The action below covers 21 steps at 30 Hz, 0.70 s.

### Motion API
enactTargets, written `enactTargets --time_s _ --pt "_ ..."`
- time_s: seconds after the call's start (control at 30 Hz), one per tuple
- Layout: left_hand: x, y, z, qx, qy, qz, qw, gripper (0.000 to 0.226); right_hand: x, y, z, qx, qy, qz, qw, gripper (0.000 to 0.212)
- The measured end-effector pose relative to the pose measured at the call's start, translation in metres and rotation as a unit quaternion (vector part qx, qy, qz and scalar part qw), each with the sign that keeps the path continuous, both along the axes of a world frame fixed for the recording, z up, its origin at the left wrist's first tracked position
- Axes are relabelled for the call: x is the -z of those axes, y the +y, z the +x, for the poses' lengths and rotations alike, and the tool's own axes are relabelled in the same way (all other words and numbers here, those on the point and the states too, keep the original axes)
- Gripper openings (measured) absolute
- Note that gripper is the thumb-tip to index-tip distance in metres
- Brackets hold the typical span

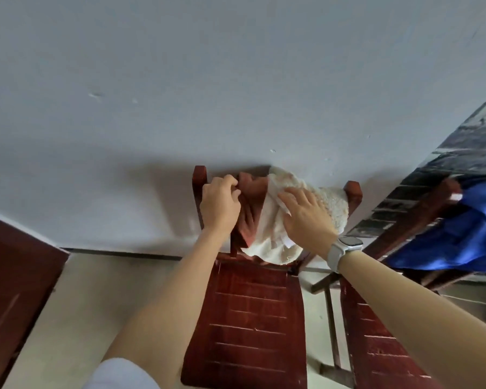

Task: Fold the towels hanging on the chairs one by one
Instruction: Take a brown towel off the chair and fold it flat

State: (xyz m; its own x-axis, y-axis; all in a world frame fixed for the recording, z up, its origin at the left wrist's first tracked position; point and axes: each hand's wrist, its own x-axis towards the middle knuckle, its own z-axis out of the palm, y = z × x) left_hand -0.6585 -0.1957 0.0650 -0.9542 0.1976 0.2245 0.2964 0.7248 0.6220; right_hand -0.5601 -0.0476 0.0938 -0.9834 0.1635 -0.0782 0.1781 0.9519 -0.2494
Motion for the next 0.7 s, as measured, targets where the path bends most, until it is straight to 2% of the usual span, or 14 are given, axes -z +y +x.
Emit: enactTargets --time_s 0.1,0.23,0.37,0.47,0.53,0.6,0.63,0.7 --pt "-0.036 -0.018 -0.018 -0.024 0.003 0.108 0.994 0.013 0.0 -0.002 -0.005 0.005 -0.017 0.021 1.0 0.05" --pt "-0.1 -0.032 -0.022 -0.03 0.082 0.263 0.961 0.009 -0.003 -0.005 -0.011 0.016 -0.013 0.002 1.0 0.045" --pt "-0.127 -0.035 0.002 0.009 0.137 0.326 0.936 0.015 -0.01 -0.001 -0.014 -0.011 -0.013 -0.03 0.999 0.044" --pt "-0.136 -0.047 0.012 -0.052 0.15 0.4 0.902 0.014 -0.01 0.001 -0.012 -0.031 -0.007 -0.037 0.999 0.048" --pt "-0.142 -0.064 0.01 -0.126 0.117 0.484 0.858 0.013 -0.008 0.002 -0.01 -0.02 -0.009 -0.036 0.999 0.048" --pt "-0.146 -0.082 0.012 -0.156 0.046 0.559 0.813 0.017 -0.006 0.002 -0.011 -0.014 -0.018 -0.027 0.999 0.047" --pt "-0.146 -0.088 0.016 -0.149 0.001 0.572 0.806 0.019 -0.007 0.001 -0.011 -0.011 -0.025 -0.026 0.999 0.045" --pt "-0.141 -0.091 0.026 -0.122 -0.098 0.54 0.827 0.02 -0.011 -0.004 -0.014 0.0 -0.024 -0.036 0.999 0.044"
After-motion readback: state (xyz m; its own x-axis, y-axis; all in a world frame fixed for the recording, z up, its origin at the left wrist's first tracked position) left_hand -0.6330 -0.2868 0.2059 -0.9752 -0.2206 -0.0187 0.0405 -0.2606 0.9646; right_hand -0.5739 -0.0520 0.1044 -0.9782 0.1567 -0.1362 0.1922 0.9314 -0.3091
